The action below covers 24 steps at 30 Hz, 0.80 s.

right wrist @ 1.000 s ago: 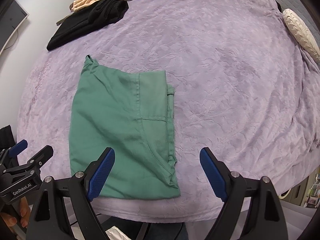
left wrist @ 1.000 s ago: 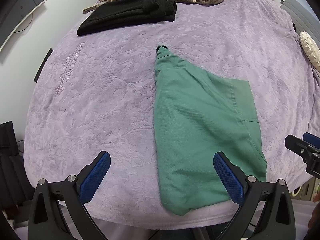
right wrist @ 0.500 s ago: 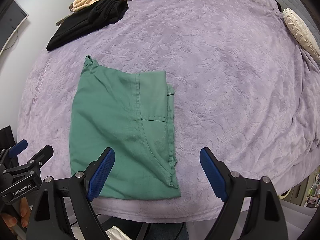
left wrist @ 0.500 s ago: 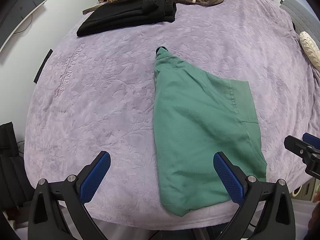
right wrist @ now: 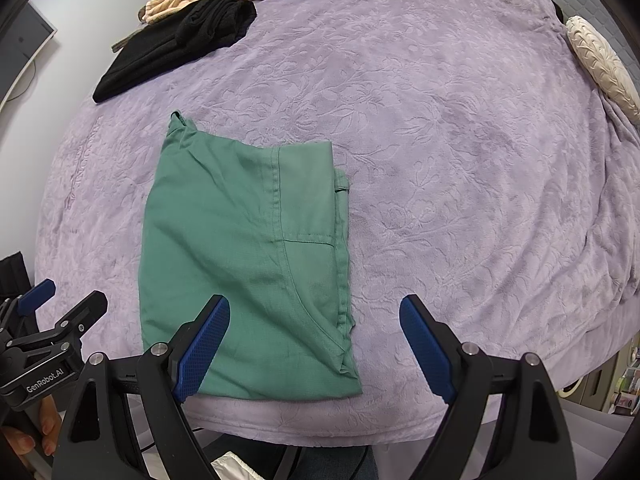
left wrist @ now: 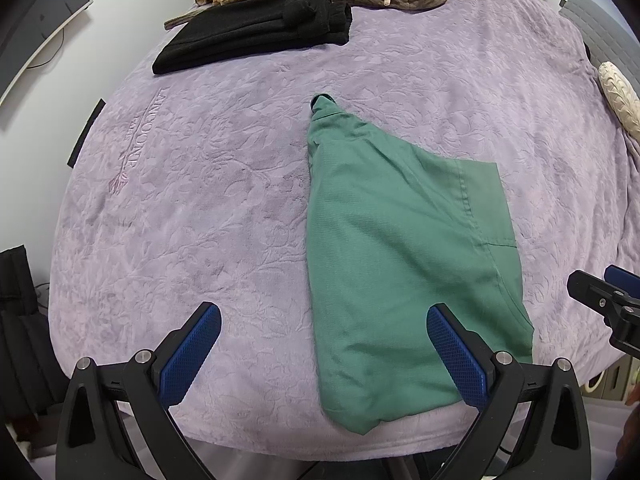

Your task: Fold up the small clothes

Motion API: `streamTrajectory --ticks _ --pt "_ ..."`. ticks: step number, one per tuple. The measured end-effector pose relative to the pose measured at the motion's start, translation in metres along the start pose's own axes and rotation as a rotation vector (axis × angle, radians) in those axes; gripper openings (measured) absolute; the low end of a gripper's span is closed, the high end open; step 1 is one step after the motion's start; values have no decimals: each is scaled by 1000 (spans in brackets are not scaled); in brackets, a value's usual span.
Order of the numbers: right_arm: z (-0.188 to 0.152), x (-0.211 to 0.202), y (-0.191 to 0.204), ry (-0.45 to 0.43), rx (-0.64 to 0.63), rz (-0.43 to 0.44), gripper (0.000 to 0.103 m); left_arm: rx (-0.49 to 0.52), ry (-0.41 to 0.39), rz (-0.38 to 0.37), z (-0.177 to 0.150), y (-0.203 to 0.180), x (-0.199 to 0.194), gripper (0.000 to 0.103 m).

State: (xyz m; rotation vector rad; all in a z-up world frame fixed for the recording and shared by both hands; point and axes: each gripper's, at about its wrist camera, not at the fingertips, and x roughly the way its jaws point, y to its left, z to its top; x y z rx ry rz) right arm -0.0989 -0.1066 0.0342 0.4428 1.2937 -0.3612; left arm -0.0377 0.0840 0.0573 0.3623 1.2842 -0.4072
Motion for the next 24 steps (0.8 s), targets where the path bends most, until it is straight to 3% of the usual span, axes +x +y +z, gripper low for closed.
streamTrajectory --ticks 24 --pt "0 0 1 0 0 4 89 4 -2 -1 0 -2 -2 103"
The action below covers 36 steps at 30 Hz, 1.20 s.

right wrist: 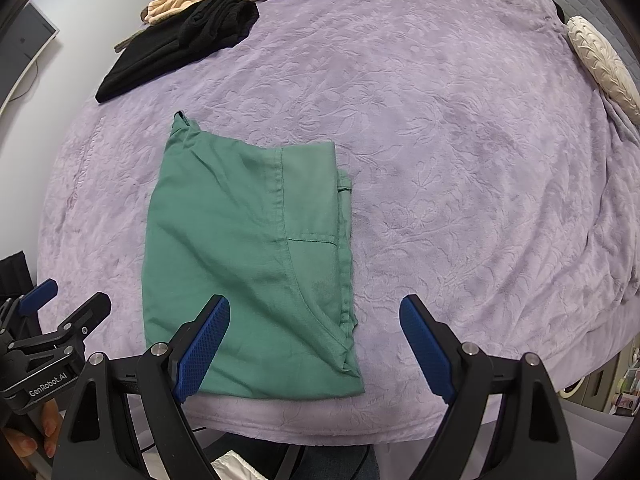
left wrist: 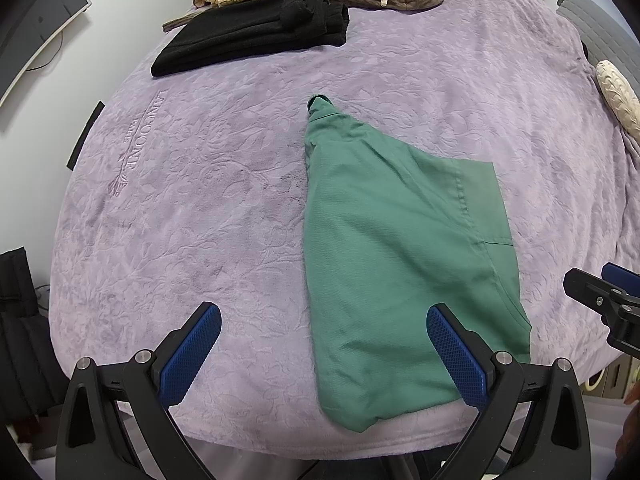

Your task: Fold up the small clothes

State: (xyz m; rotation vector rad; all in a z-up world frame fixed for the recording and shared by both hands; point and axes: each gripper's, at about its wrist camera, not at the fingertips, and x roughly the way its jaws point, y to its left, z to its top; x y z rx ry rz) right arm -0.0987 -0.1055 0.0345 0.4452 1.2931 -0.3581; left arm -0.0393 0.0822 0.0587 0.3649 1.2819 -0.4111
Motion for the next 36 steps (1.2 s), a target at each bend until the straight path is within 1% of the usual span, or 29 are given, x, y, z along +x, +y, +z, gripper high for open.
streamTrajectory --ticks 24,30,33,36 --pt "-1 0 2 3 3 1 89 -4 -1 1 0 -2 -1 103" --pt "-3 1 5 10 11 2 89 -8 6 1 2 -3 0 103" --pt "-3 5 4 17 15 3 89 -15 6 16 3 -2 1 103" --pt "-4 7 5 23 17 1 89 -25 -1 8 1 2 2 103"
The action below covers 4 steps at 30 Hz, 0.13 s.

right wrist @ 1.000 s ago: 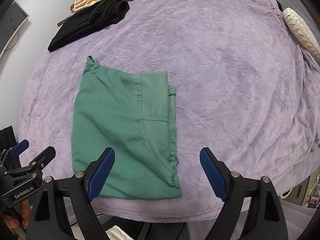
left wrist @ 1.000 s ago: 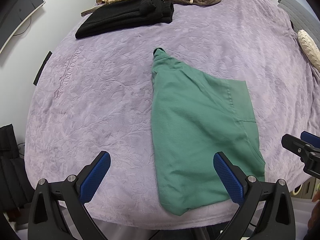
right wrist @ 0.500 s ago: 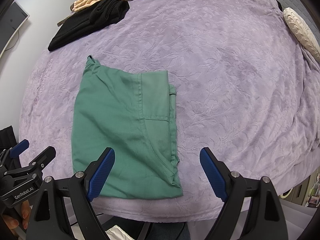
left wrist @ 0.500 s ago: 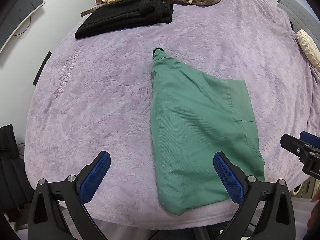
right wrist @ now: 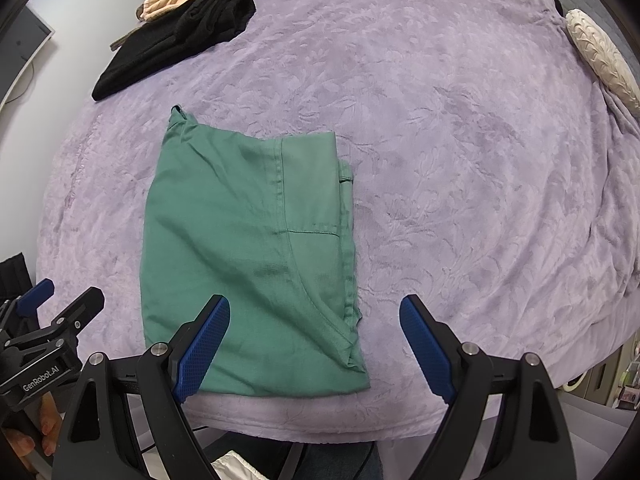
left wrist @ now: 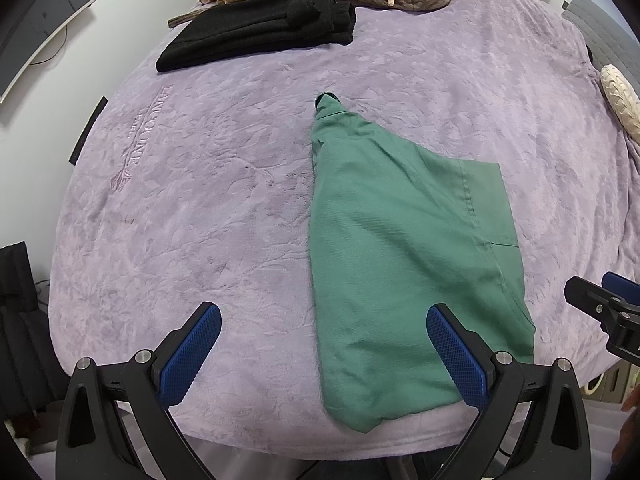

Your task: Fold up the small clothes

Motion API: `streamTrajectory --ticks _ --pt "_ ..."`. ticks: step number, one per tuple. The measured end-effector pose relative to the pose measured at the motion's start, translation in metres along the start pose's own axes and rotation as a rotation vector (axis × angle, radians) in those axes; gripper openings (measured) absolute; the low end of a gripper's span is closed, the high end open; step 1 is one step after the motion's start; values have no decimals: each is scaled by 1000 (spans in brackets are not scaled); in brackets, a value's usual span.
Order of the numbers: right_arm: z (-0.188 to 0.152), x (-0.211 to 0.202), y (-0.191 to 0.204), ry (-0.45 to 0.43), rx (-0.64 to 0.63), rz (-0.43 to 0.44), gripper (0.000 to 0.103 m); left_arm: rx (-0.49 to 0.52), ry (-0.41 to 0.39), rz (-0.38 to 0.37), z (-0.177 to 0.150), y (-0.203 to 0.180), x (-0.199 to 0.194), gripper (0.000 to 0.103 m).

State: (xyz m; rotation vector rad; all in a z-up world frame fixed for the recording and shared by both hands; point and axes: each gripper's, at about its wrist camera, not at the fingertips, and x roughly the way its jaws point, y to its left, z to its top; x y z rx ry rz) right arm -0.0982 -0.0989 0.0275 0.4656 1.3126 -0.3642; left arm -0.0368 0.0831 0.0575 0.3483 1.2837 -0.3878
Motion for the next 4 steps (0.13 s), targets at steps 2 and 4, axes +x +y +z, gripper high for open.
streamTrajectory --ticks 2,4 --pt "-1 3 0 9 6 -1 89 6 -6 -5 -1 5 2 103" --pt "-1 4 0 12 8 -3 89 12 -8 -12 -2 7 3 103"
